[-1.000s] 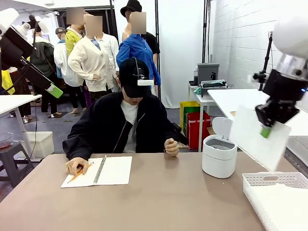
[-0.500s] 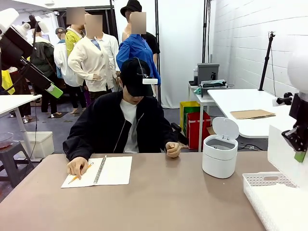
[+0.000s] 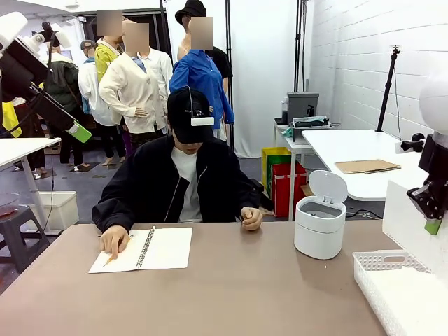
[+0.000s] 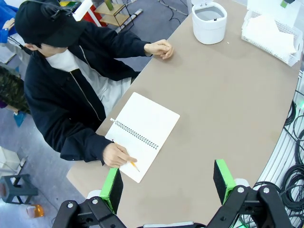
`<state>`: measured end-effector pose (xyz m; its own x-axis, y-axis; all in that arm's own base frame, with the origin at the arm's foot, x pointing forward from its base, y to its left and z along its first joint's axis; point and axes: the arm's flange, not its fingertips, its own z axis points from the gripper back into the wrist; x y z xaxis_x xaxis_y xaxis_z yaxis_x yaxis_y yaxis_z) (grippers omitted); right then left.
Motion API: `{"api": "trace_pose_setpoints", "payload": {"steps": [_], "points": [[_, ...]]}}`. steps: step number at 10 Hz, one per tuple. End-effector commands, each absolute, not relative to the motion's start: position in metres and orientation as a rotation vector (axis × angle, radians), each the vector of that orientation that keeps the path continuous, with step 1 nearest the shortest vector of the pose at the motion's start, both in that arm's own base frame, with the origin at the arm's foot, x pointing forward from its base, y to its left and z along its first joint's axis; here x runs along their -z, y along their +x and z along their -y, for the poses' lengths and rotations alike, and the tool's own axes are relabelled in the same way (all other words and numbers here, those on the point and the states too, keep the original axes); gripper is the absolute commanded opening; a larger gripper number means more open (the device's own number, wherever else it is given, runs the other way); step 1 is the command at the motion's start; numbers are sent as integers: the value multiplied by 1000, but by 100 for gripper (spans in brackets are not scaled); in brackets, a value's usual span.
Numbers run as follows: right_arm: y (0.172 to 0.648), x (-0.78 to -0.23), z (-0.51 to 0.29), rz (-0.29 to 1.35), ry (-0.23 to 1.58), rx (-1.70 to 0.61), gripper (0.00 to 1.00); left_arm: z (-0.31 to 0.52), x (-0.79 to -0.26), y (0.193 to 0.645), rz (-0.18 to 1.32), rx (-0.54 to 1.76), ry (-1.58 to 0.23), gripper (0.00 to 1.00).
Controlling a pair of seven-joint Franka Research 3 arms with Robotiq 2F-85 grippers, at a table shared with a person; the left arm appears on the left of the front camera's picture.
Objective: Sort the paper based on its condition.
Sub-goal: If a person hands you a paper, place it in the Organizing basket , and if it's crumpled, put it in the Trash can.
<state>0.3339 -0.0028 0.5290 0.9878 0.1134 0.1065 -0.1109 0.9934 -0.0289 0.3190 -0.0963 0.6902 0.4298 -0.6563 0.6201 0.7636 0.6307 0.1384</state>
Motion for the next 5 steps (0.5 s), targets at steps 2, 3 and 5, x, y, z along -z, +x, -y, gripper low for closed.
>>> {"api": "trace_pose_setpoints", "payload": {"steps": [2,3,5], "points": [[330,-493,0,100,-41,-115,0,96,-691,319,694,891,-175,100],[325,-481,0,120,-38,-98,0,96,-691,319,694,891,-175,100],[316,-458,-1,76,-23,-96,0,96,-691,319,694,891,-175,100]]}}
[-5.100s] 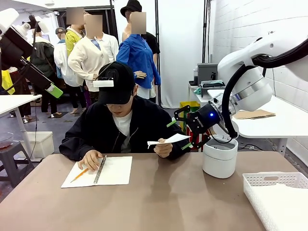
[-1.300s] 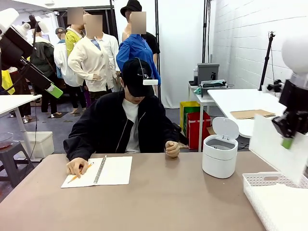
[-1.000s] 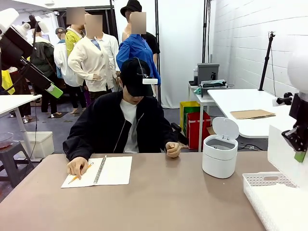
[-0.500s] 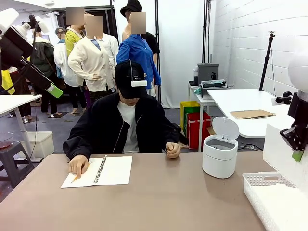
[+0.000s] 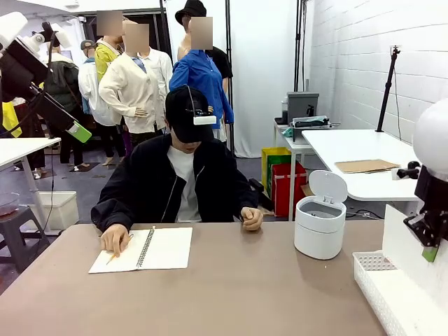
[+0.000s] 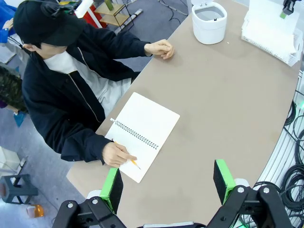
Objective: Sort the paper based on its condition.
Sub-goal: If a person hands you a paper, place it in the Organizing basket , and if it's crumpled, put it in the Trash can.
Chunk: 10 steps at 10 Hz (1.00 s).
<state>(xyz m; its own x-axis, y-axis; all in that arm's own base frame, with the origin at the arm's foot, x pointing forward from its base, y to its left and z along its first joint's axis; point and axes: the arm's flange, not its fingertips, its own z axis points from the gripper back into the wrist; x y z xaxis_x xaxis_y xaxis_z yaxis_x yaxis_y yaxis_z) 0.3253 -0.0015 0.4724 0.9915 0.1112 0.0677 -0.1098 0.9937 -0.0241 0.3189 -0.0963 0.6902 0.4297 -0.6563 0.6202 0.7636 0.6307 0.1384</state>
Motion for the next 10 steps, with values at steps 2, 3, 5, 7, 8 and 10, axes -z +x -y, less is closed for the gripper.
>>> {"api": "trace_pose_setpoints", "payload": {"steps": [2,3,5,7,8,10], "points": [[308,-441,-4,81,3,-92,0,96,-691,319,694,891,-175,100],[305,-433,-6,75,22,-83,0,96,-691,319,694,891,-175,100],[296,-413,-9,66,68,-69,0,96,-691,319,694,891,-175,100],[288,-394,-11,54,109,-87,0,96,-691,319,694,891,-175,100],[284,-388,-12,49,110,-88,0,96,-691,319,694,891,-175,100],[277,-373,-14,63,91,-78,0,96,-691,319,694,891,-175,100]]}}
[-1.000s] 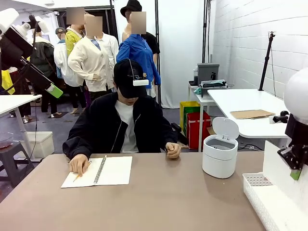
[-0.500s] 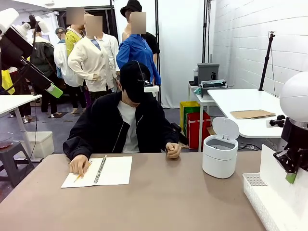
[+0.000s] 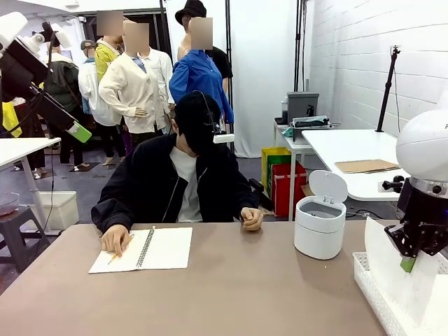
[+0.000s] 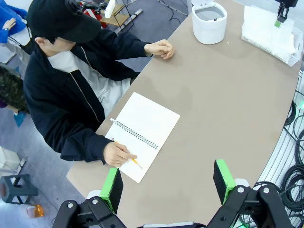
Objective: Sort the paper based on its condition.
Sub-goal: If a person hands you a paper, place it in the Organizing basket , and if it's crumpled, put it in the Trash can.
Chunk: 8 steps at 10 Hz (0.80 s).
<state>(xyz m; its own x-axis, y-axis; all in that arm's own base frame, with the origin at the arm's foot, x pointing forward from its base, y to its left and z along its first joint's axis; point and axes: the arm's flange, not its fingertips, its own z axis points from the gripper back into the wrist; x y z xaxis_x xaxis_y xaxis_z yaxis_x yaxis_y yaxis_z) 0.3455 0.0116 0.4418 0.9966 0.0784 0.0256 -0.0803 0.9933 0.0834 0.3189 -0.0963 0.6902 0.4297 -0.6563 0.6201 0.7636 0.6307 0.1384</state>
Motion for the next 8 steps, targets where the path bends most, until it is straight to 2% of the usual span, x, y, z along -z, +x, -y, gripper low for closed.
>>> {"api": "trace_pose_setpoints", "payload": {"steps": [1,4,7,8], "points": [[275,-363,-14,61,128,-69,0,96,-691,319,694,891,-175,100],[262,-343,-12,27,162,-40,0,96,-691,319,694,891,-175,100],[250,-348,-1,-22,109,-2,0,96,-691,319,694,891,-175,100],[359,-418,-5,-9,135,-28,0,96,-691,319,694,891,-175,100]]}}
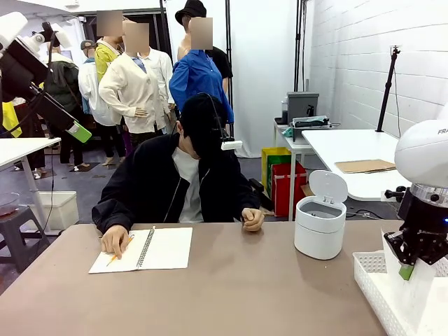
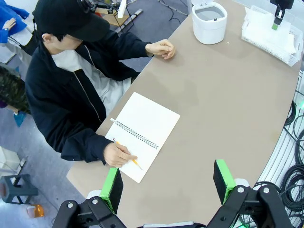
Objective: Sort the paper based on its condition.
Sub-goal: If a person hands you a paper, place it in the Organizing basket , and if it's crumpled, put it in the Trash can.
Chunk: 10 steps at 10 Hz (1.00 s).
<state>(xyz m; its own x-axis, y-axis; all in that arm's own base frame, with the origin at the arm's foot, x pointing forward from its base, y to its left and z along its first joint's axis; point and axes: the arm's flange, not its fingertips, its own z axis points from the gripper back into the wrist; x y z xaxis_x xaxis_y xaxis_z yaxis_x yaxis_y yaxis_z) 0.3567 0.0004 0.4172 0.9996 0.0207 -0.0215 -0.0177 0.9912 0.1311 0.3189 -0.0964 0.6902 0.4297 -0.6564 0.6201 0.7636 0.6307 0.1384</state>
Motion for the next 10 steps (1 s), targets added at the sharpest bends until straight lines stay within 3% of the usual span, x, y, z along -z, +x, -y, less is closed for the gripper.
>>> {"api": "trace_pose_setpoints", "payload": {"steps": [1,3,4,9,10], "points": [[359,-418,-5,-9,135,-28,0,96,-691,319,694,891,-175,100],[359,-418,-5,-9,135,-28,0,96,-691,319,694,891,-175,100],[357,-418,-2,-21,130,-24,9,96,-691,319,694,891,-175,100],[346,-432,7,-121,37,-144,100,96,-691,319,694,891,-175,100],[342,-435,13,-167,-12,-165,100,96,-691,319,694,891,-175,100]]}}
